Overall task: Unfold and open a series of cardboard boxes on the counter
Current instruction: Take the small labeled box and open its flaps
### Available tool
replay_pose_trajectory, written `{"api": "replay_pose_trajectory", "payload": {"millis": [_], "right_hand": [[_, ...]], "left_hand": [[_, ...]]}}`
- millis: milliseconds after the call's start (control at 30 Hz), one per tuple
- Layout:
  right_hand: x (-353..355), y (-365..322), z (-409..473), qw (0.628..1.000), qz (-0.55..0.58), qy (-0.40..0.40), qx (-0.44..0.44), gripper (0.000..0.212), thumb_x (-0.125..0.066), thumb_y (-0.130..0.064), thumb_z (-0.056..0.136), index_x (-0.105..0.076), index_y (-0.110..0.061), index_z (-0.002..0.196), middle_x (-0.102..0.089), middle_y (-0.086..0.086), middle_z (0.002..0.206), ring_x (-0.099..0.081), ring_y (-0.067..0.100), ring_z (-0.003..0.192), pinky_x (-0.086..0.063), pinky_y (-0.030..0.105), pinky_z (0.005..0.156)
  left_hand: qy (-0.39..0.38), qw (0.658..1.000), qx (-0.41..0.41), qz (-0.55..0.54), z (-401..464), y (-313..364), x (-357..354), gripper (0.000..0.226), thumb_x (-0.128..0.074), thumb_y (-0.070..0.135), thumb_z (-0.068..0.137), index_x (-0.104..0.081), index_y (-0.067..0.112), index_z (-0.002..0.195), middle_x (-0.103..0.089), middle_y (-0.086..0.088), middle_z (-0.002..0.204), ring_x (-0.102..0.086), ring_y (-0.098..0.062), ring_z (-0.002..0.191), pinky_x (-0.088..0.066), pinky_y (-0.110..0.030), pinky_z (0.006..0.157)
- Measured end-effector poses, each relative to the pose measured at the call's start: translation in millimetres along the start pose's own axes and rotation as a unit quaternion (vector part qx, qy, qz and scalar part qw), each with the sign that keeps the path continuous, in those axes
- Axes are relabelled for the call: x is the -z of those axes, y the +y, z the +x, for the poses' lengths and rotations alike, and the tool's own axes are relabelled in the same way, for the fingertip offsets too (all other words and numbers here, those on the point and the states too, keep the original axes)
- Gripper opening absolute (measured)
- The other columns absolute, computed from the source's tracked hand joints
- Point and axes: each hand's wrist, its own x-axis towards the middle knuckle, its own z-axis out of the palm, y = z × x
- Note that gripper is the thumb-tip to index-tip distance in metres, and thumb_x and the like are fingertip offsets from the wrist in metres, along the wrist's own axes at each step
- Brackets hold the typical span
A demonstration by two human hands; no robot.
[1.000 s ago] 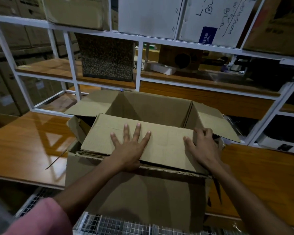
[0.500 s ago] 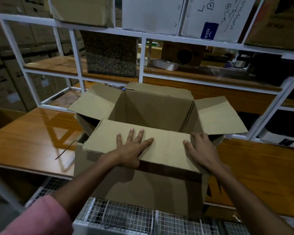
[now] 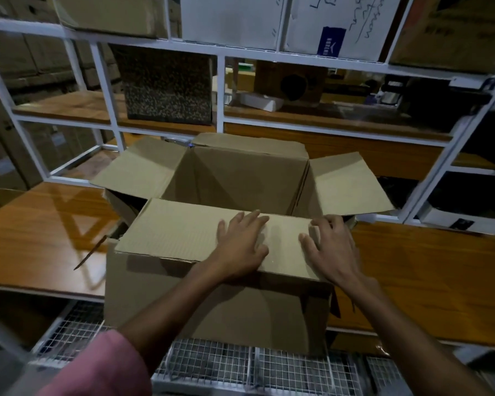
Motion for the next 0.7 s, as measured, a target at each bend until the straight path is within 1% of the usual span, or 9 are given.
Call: {"api": "replay_pose_trajectory", "payload": {"millis": [67,133,200,267,367,467,567,700], "right_hand": [[5.9,11.7,-1.6,1.000,0.009,0.027,0.001,0.040,-0.054,-0.046,0.095,-0.055,-0.021,0.127,-0.042,0.005,0.134,-0.047,0.020,0.119,-0.043,0.029,0.087],[14.4,27.6,-3.9,0.998,0.019,0.054,0.013,0.036,-0.057,-0.043,0.095,-0.056,-0.020,0.123,-0.046,0.006,0.127,-0.048,0.019,0.113,-0.042,0.027,0.085],[25.3,48.1,-7.2,0.996,0.026,0.080,0.034,0.033,-0.061,-0.037,0.094,-0.057,-0.018,0.120,-0.049,0.008,0.123,-0.049,0.021,0.109,-0.041,0.028,0.084],[37.5,73.9,-11.2,0.993,0.026,0.104,0.047,0.032,-0.065,-0.031,0.093,-0.058,-0.015,0.120,-0.052,0.010,0.121,-0.051,0.024,0.109,-0.043,0.030,0.086],[58.0,121.6,-20.4,0.991,0.023,0.130,0.020,0.038,-0.067,-0.030,0.091,-0.057,-0.013,0.123,-0.053,0.013,0.123,-0.052,0.027,0.112,-0.049,0.037,0.090],[78.3,181.1,-36.7,0.988,0.012,0.152,-0.014,0.037,-0.066,-0.033,0.092,-0.059,-0.011,0.122,-0.053,0.014,0.120,-0.052,0.030,0.110,-0.050,0.041,0.087],[99.6,239.7,-57.9,0.985,-0.001,0.163,-0.056,0.040,-0.062,-0.040,0.094,-0.060,-0.011,0.121,-0.053,0.013,0.118,-0.052,0.032,0.107,-0.048,0.040,0.085],[134.1,313.3,-87.6,0.977,-0.021,0.165,-0.131,0.049,-0.048,-0.053,0.095,-0.058,-0.015,0.124,-0.051,0.012,0.119,-0.051,0.032,0.109,-0.050,0.045,0.086]], "left_hand": [[0.045,0.998,-0.026,0.028,7.4,23.9,-15.5,0.063,-0.054,0.033,0.097,-0.029,0.030,0.155,-0.015,0.003,0.168,-0.002,-0.025,0.155,-0.003,-0.059,0.123],[0.093,0.991,-0.072,0.062,12.6,51.1,-32.2,0.063,-0.054,0.033,0.095,-0.032,0.027,0.153,-0.016,-0.001,0.167,0.000,-0.028,0.155,-0.006,-0.059,0.123],[0.123,0.981,-0.128,0.078,20.2,82.0,-49.8,0.063,-0.057,0.032,0.092,-0.037,0.023,0.151,-0.020,-0.005,0.165,-0.003,-0.032,0.154,-0.008,-0.060,0.122],[0.131,0.973,-0.173,0.083,30.7,114.9,-66.7,0.064,-0.060,0.031,0.090,-0.039,0.021,0.150,-0.021,-0.007,0.164,-0.004,-0.035,0.153,-0.009,-0.061,0.121],[0.109,0.966,-0.214,0.098,50.6,162.5,-89.9,0.062,-0.058,0.031,0.090,-0.040,0.021,0.149,-0.020,-0.008,0.164,-0.003,-0.036,0.153,-0.009,-0.062,0.120],[0.079,0.961,-0.240,0.111,70.0,212.9,-116.3,0.065,-0.059,0.031,0.087,-0.039,0.021,0.148,-0.020,-0.011,0.163,-0.005,-0.038,0.152,-0.011,-0.066,0.119],[0.033,0.958,-0.261,0.117,85.5,265.6,-143.9,0.071,-0.058,0.031,0.090,-0.030,0.019,0.154,-0.014,-0.011,0.165,-0.001,-0.038,0.152,-0.011,-0.067,0.118],[-0.003,0.944,-0.298,0.137,102.9,334.1,-186.1,0.073,-0.053,0.035,0.097,-0.019,0.020,0.159,-0.002,-0.009,0.168,0.008,-0.036,0.153,-0.004,-0.066,0.119]]}}
